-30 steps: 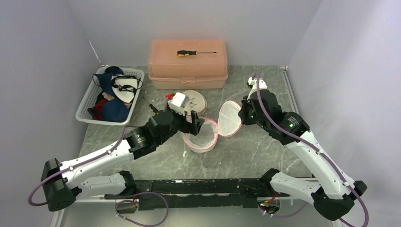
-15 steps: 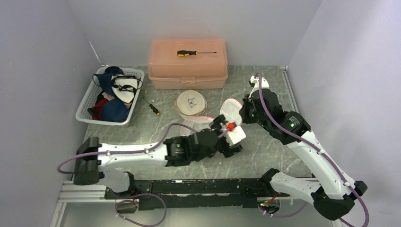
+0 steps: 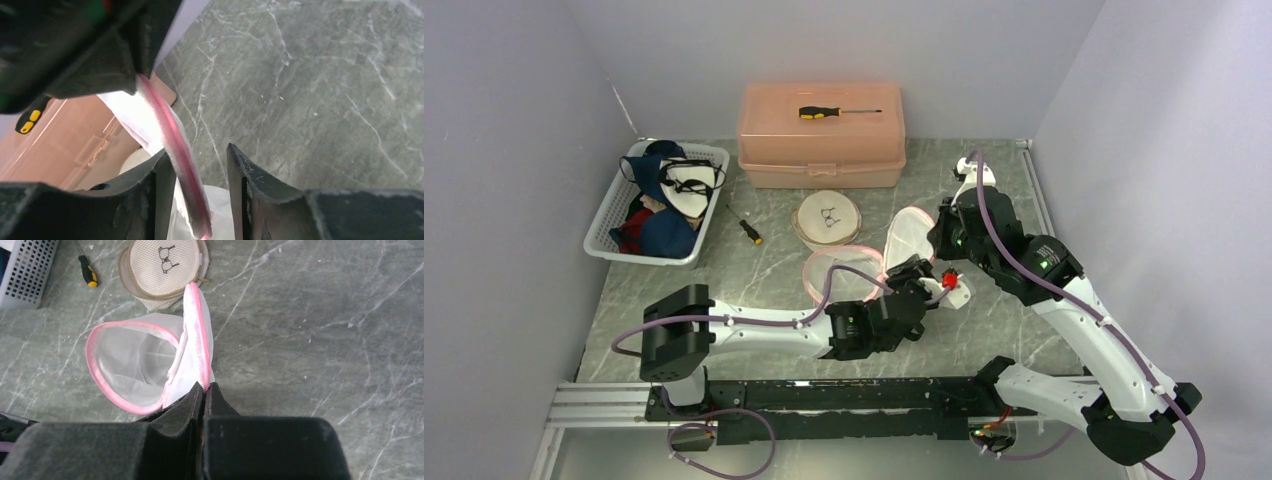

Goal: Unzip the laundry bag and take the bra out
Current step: Close the laundry bag at the center of the board.

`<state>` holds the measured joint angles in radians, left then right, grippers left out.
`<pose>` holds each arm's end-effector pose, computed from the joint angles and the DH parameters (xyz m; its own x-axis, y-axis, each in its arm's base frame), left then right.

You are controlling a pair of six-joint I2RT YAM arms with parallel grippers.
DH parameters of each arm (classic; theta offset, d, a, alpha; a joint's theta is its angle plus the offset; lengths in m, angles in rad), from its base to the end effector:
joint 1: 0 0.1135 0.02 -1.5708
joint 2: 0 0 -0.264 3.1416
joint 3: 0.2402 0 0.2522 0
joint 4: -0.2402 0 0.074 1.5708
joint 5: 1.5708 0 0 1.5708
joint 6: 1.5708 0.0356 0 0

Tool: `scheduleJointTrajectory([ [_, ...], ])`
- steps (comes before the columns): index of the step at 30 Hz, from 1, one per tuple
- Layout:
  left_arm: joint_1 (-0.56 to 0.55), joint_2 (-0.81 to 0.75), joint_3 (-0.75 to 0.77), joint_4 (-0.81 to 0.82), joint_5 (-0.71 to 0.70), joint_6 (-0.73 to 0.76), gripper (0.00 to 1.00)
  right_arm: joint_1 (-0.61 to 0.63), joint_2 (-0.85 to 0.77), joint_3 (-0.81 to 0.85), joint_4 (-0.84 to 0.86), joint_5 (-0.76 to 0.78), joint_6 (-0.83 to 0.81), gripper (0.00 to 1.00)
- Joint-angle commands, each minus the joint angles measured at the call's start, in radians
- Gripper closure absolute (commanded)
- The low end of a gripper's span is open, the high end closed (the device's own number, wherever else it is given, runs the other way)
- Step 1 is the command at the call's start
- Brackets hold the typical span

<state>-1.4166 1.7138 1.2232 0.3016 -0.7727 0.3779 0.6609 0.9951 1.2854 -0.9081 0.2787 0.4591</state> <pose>0.0859 -0.3911 0.2936 0.1954 0.4631 -0.8645 0.5704 0.6634 0.4843 0.1497 0.1040 0.3999 -0.5930 0.0786 -0.8014 -0.1677 0.9613 0.2184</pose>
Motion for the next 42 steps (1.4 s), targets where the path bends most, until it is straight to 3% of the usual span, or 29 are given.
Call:
scheduleJointTrajectory([
  [1, -0.002, -0.016, 0.023, 0.154, -0.089, 0.058, 0.62, 0.004, -0.012, 0.024, 0.029, -0.017, 0.019, 1.0],
  [4, -0.002, -0.033, 0.006, 0.158, -0.078, 0.036, 0.92, 0.003, -0.023, 0.009, 0.039, -0.022, 0.019, 1.0],
  [5, -0.002, -0.04, -0.002, 0.16, -0.076, 0.026, 0.97, 0.004, -0.03, 0.003, 0.044, -0.022, 0.018, 1.0],
  [6, -0.002, -0.05, -0.011, 0.161, -0.07, 0.016, 0.97, 0.003, -0.037, -0.003, 0.05, -0.023, 0.017, 0.95],
  [10, -0.002, -0.08, -0.042, 0.15, -0.048, -0.037, 0.97, 0.002, -0.054, -0.024, 0.065, -0.009, 0.014, 0.48],
  [12, -0.002, -0.093, -0.056, 0.146, -0.039, -0.063, 0.97, 0.002, -0.059, -0.028, 0.063, 0.02, 0.019, 0.3],
  [16, -0.002, -0.123, -0.096, 0.146, -0.018, -0.127, 0.97, 0.001, -0.099, -0.048, 0.08, 0.076, 0.034, 0.11],
  [21, 0.039, -0.235, -0.197, 0.121, 0.048, -0.356, 0.97, 0.0, -0.231, -0.144, 0.193, 0.12, 0.053, 0.07],
  [28, 0.131, -0.474, -0.386, 0.126, 0.192, -0.685, 0.97, -0.001, -0.369, -0.35, 0.38, 0.047, 0.065, 0.08],
  [33, 0.187, -0.589, -0.514, 0.151, 0.272, -0.809, 0.97, -0.001, -0.374, -0.464, 0.488, -0.042, 0.084, 0.1],
  [42, 0.229, -0.639, -0.67, 0.199, 0.315, -0.937, 0.97, -0.003, -0.357, -0.62, 0.64, -0.188, 0.155, 0.13],
])
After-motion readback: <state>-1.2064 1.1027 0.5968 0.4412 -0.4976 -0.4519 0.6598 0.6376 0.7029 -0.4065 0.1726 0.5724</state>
